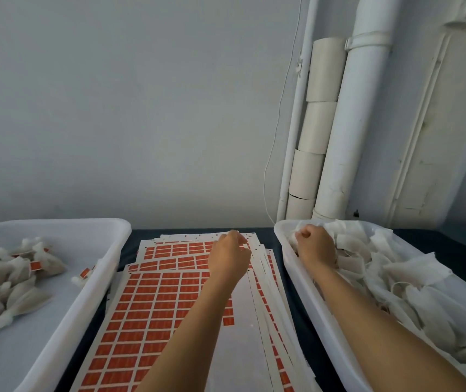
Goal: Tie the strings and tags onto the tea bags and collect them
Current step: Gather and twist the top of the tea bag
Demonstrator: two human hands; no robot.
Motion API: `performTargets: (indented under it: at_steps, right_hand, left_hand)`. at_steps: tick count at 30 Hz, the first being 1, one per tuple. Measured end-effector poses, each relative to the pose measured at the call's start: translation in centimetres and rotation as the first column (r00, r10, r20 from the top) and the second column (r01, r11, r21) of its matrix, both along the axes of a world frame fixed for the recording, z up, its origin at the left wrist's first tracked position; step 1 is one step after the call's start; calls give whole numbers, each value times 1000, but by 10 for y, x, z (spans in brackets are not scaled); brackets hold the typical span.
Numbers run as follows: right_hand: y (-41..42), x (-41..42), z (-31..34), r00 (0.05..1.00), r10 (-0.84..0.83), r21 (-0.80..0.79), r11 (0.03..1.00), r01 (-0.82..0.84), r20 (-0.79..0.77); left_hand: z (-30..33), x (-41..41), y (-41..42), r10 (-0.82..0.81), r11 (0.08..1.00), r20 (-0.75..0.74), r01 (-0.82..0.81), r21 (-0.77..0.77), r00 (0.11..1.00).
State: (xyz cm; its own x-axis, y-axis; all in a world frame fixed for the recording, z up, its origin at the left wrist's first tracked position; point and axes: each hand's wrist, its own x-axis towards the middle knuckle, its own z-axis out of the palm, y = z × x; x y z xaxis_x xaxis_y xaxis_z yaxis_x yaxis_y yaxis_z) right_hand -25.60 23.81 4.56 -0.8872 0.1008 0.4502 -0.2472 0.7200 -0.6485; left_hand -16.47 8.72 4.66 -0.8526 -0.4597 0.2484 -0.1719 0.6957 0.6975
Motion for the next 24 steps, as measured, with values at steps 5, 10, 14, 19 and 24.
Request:
performTargets:
  at_steps: [5,10,14,19,24]
  right_hand:
    - [-16,11,34,954,128,-208,960,-188,-273]
    - [-40,33,73,904,252,-415,823,-388,-346]
    - [-60,60,66,824,536,-432,709,-557,-183]
    - [-77,83,19,704,709,-364,666,-651,38]
    - [-82,90,-28,674,727,-448,650,-614,132]
  left_hand:
    - [4,-2,-4,-71,988,-72,80,129,995]
    - [15,8,-3,-223,846,-309,341,410,925]
    - [15,30,-9,-314,700,-439,517,492,842]
    - [-19,56,-28,-247,700,-381,436,566,891]
    - [-56,68,-44,-126,798,-255,251,547,959]
